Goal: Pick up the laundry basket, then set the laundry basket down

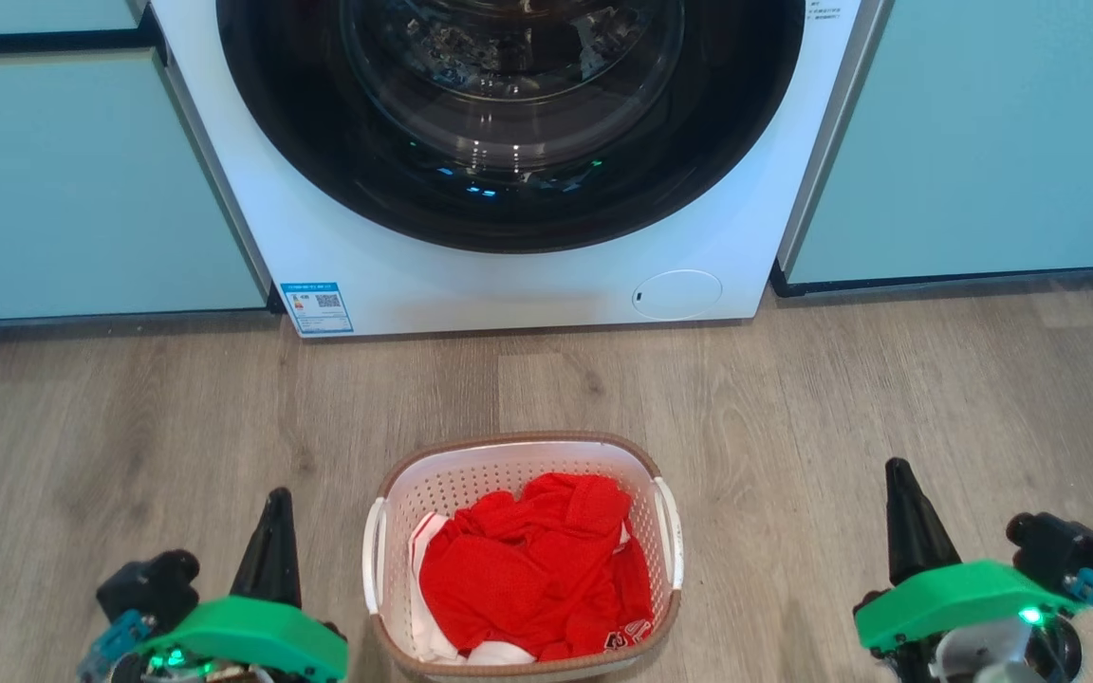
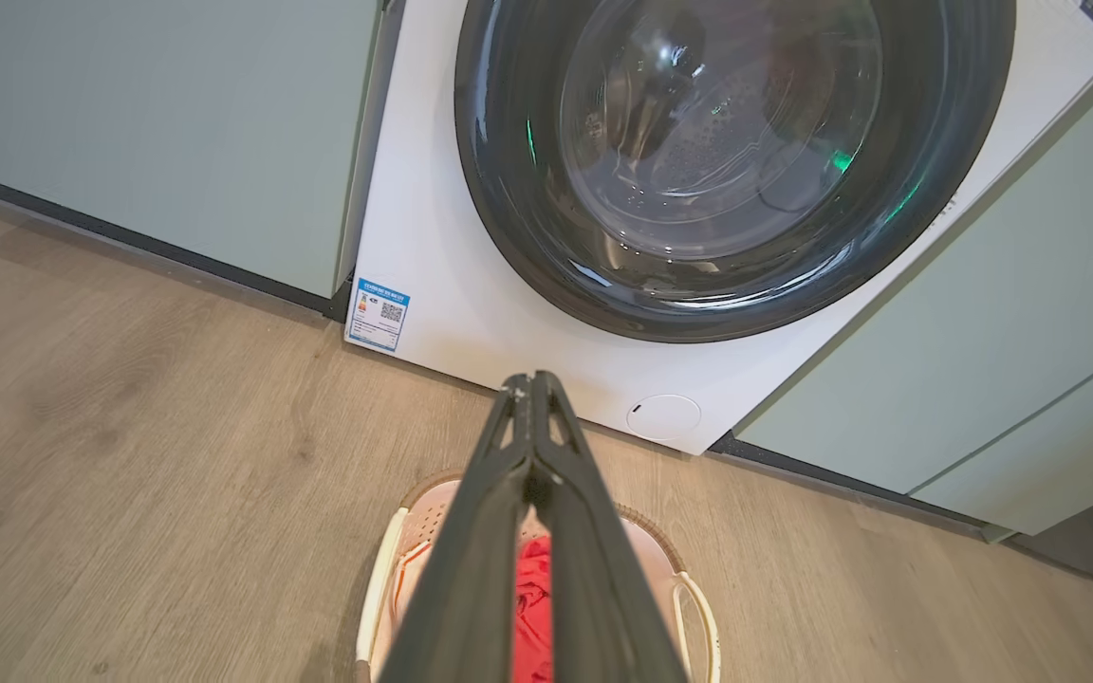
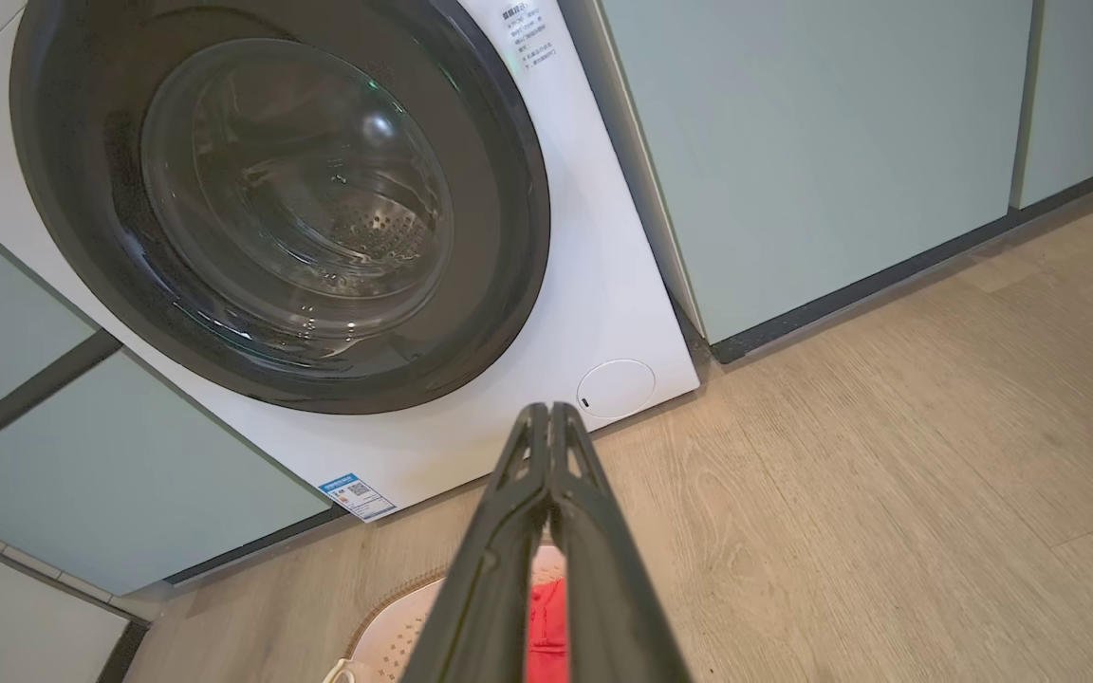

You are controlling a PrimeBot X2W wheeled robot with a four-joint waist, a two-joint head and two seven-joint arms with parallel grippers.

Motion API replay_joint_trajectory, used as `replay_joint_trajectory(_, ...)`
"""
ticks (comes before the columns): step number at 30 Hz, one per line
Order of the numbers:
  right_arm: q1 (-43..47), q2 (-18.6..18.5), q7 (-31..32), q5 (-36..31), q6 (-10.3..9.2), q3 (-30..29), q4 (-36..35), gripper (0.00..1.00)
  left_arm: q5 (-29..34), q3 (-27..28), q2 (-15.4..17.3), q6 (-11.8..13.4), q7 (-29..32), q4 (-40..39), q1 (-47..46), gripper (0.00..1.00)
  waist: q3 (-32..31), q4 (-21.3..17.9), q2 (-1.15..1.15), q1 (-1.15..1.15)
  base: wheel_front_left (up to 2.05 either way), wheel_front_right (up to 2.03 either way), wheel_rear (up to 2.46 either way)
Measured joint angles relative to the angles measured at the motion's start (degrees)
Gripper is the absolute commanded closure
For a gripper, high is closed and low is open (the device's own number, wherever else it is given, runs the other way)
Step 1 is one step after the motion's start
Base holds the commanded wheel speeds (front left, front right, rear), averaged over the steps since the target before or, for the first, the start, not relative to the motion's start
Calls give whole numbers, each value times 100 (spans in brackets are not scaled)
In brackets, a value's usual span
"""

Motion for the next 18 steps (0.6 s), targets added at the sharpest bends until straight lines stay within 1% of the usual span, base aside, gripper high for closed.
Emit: replay_joint_trajectory(18, -91, -10, 281, 1060, 0, -142, 138, 100, -1109, 144, 11, -135, 264, 105, -126, 100, 12, 7, 0, 0, 0, 0, 0)
